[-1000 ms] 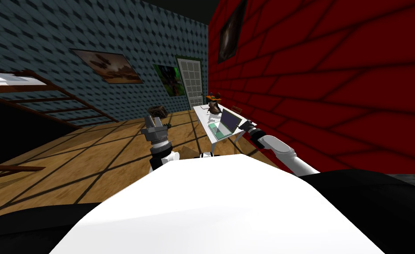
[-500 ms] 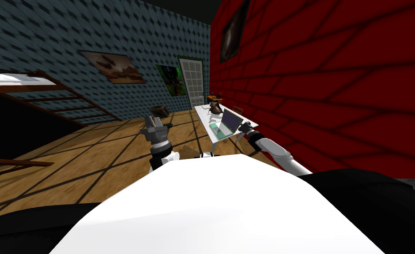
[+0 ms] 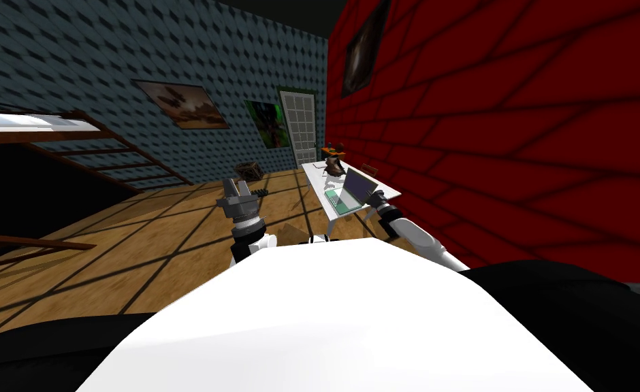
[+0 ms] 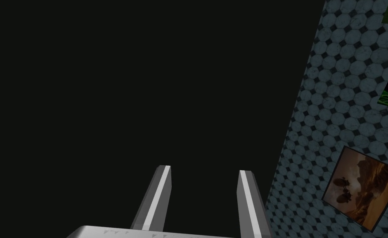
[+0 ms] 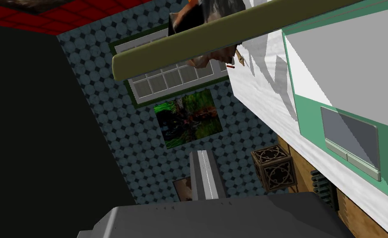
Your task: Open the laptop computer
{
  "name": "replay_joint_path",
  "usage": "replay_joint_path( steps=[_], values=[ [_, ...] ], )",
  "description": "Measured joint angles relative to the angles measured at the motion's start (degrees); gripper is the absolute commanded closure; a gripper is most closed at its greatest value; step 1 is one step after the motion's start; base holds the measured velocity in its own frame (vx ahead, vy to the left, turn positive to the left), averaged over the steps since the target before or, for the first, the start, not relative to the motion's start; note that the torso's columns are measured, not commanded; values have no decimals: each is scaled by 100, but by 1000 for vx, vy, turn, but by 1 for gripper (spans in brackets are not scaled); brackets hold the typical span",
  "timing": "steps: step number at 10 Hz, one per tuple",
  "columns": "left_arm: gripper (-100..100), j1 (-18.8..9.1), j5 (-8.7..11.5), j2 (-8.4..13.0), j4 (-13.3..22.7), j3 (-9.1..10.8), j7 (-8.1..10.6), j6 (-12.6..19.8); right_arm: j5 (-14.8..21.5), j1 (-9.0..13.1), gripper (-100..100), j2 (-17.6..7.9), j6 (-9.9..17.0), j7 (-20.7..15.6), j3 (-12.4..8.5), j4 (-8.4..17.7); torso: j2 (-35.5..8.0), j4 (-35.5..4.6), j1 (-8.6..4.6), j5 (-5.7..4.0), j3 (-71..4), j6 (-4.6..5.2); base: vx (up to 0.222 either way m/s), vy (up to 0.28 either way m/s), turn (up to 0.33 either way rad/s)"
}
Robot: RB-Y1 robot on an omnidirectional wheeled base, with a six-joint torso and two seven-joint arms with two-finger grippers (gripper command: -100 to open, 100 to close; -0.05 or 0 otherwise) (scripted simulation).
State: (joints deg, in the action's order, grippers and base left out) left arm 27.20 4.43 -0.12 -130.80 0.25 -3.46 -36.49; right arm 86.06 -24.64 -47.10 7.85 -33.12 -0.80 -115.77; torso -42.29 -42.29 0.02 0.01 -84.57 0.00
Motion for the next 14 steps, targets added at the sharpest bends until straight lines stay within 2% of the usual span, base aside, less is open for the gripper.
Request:
replay_joint_path(
  steps=[2,3,4,5,14],
  values=[
    [0,0,0,0,0,0,0,0,464,-100,100,102,295,-190,198,-128,0,0,-1,0,0,0,-12,17,40],
    [0,0,0,0,0,0,0,0,513,-122,100,113,376,-261,237,-162,2,0,-4,-1,-1,1,-3,6,-2],
    [0,0,0,0,0,0,0,0,511,-123,-100,114,388,-282,240,-166,4,1,-7,-2,-2,0,5,7,-23],
    [0,0,0,0,0,0,0,0,524,-100,-100,41,379,-140,226,-104,6,2,-6,-2,-3,0,7,4,-12],
    [0,0,0,0,0,0,0,0,-350,82,-100,-239,-23,181,-150,239,1,0,-2,-1,0,0,8,4,-14]
  ],
)
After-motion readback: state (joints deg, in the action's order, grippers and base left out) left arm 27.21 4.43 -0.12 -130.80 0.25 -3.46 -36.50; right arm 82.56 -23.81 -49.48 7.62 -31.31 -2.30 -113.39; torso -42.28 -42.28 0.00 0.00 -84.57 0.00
